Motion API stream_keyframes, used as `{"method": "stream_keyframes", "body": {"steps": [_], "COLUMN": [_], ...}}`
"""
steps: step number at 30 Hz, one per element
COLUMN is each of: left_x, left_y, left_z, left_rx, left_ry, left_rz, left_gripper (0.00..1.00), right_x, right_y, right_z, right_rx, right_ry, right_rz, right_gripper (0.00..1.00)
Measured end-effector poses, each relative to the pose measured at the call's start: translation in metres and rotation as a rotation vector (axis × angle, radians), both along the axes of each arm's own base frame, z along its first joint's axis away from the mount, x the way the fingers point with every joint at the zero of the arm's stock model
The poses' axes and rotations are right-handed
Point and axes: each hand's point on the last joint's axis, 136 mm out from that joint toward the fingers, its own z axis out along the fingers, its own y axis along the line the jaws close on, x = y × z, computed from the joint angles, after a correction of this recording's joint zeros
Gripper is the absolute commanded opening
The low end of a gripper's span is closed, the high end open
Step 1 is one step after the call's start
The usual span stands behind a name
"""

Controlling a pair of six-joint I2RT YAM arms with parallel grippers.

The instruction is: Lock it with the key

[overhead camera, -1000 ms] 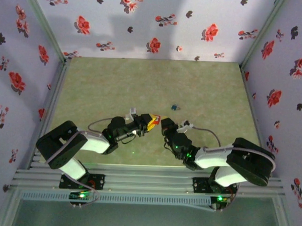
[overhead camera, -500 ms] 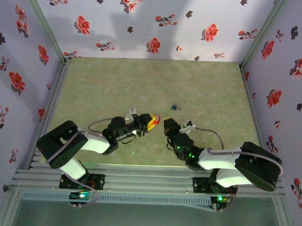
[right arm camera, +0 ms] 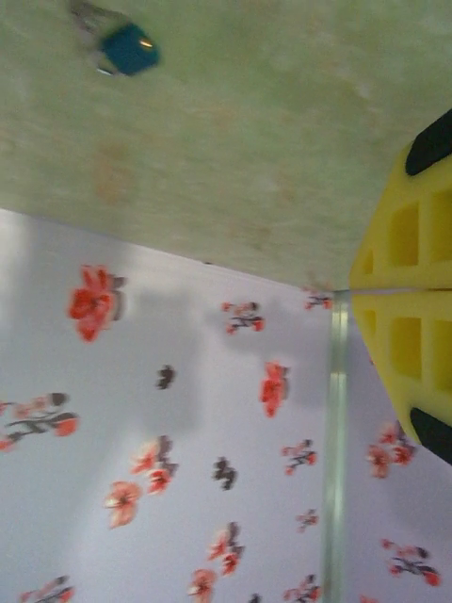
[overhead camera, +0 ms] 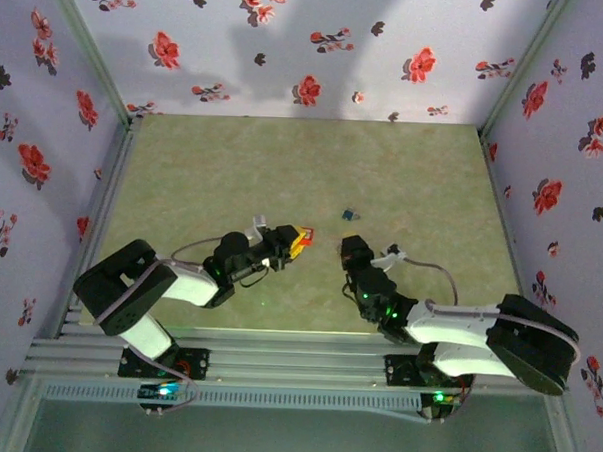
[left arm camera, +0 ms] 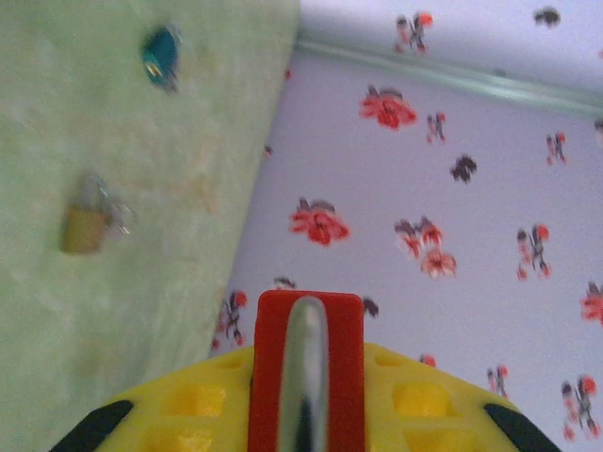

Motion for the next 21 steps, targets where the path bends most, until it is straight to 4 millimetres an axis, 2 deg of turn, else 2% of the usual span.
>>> {"method": "stream_keyframes", "body": {"steps": [3, 9, 12, 17, 21], "left_x": [0.004, 0.005, 0.006, 0.007, 0.007], "left_y": [0.004, 0.005, 0.005, 0.007, 0.009], "left_z": [-0.008, -0.009, -0.013, -0.034, -0.045], "left_rx": [0.020, 0.024, 0.031, 0.071, 0.102], "left_ry": [0.017, 0.019, 0.026, 0.067, 0.083], "left_rz": [0.027, 0.033, 0.034, 0.022, 0.006], "left_gripper": [0.00, 0.00, 0.00, 0.00, 0.00], "right_x": [0.000, -0.004, -0.007, -0.015, -0.021], "right_y": [-0.009, -0.024, -0.034, -0.056, -0.075], "right_z": [0.003, 0.007, 0.017, 0.034, 0.037], "right_rx": [-0.009, -0.028, -0.032, -0.058, -0.104], "right_ry": [-0.009, -0.022, -0.037, -0.058, -0.053], "right_rz": [-0.034, -0.070, -0.084, -0.107, -0.128], "right_gripper": [0.00, 0.00, 0.00, 0.00, 0.00]}}
